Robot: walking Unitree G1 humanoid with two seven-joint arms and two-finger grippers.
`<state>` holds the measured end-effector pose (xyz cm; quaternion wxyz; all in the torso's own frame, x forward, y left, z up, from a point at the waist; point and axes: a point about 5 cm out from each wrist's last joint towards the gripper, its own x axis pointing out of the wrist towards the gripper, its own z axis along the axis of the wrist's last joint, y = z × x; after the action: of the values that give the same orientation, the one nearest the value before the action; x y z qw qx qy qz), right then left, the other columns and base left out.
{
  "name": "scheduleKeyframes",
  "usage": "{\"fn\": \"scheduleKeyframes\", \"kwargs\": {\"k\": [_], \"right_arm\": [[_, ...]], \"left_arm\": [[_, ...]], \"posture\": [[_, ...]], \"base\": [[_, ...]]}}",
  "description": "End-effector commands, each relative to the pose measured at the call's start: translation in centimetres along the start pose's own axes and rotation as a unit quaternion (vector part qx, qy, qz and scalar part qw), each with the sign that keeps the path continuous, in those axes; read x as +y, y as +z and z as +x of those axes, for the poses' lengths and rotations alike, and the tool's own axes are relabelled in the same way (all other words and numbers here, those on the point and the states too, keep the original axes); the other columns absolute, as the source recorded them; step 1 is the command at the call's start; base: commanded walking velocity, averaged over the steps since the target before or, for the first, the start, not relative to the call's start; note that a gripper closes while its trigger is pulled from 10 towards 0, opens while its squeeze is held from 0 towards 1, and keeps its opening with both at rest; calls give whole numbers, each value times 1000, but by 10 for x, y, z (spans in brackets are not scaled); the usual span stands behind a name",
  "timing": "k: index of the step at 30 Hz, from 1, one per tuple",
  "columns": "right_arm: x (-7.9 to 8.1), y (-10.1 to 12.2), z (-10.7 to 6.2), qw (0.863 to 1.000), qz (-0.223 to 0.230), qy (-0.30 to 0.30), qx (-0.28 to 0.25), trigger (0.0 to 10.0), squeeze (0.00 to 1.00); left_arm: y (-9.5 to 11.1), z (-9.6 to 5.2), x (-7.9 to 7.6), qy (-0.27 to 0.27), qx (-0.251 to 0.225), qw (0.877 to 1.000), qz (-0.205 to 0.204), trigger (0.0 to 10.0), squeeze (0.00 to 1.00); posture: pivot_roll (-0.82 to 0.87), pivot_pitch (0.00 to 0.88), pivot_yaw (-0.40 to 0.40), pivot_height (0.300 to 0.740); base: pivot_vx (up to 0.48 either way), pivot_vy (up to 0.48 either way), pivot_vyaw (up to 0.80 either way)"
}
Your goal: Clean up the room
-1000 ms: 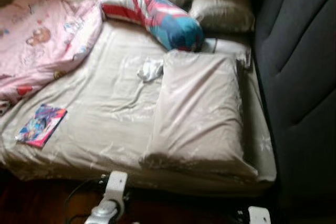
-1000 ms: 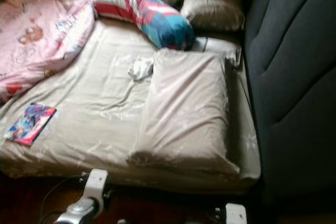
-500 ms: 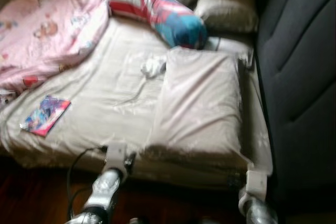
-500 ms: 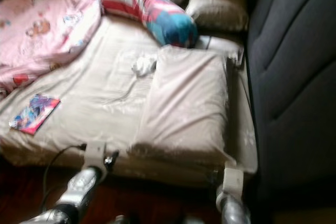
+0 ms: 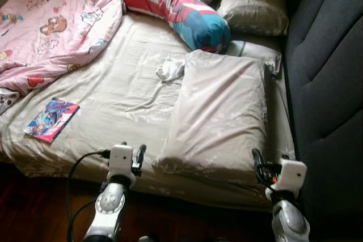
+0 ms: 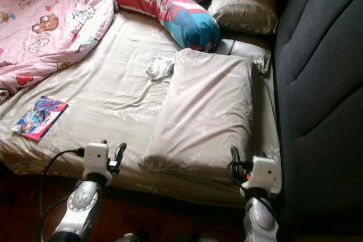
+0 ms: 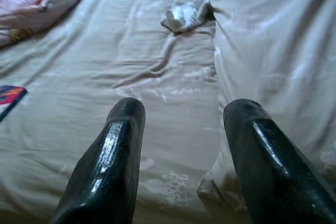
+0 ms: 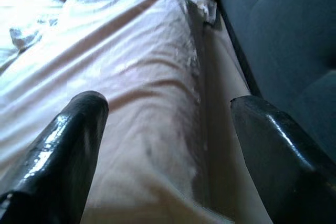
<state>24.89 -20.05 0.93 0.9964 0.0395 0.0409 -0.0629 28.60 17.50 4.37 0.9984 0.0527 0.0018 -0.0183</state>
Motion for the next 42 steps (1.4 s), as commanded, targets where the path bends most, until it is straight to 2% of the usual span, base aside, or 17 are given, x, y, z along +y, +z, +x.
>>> {"fn": "scheduleKeyframes", "kwargs": {"k": [1, 3, 8, 15, 21, 42], "right_arm": [[0, -7, -7, 1000, 4, -2, 13, 10000, 0], [1, -10, -9, 1000, 7, -8, 20, 10000, 0], [11, 1, 4, 1000, 16, -7, 14, 10000, 0], [16, 4, 7, 1000, 21, -3, 11, 10000, 0], [18, 9, 9, 1000, 24, -3, 7, 10000, 0], [17, 16, 15, 1000, 19, -3, 4, 10000, 0]], "left_arm": [[-1, -3, 3, 2, 2, 1000, -3, 10000, 0], [1, -2, 2, -1, 0, 1000, -4, 10000, 0], [17, 11, -3, -9, -21, 1000, -14, 10000, 0], [21, 12, -8, -21, -25, 999, -4, 10000, 0], [26, 16, -7, -16, -26, 999, -14, 10000, 0], [29, 16, -6, -14, -17, 999, -27, 10000, 0]], "posture": [[-113, 133, 27, 740], [-117, 128, 31, 740], [-122, 131, 30, 740], [-123, 151, 29, 740], [-125, 165, 25, 740], [-128, 194, 23, 740]], "base": [[0, 0, 0], [0, 0, 0], [0, 0, -547], [0, -137, -771], [0, -240, -766], [0, 0, 0]]}}
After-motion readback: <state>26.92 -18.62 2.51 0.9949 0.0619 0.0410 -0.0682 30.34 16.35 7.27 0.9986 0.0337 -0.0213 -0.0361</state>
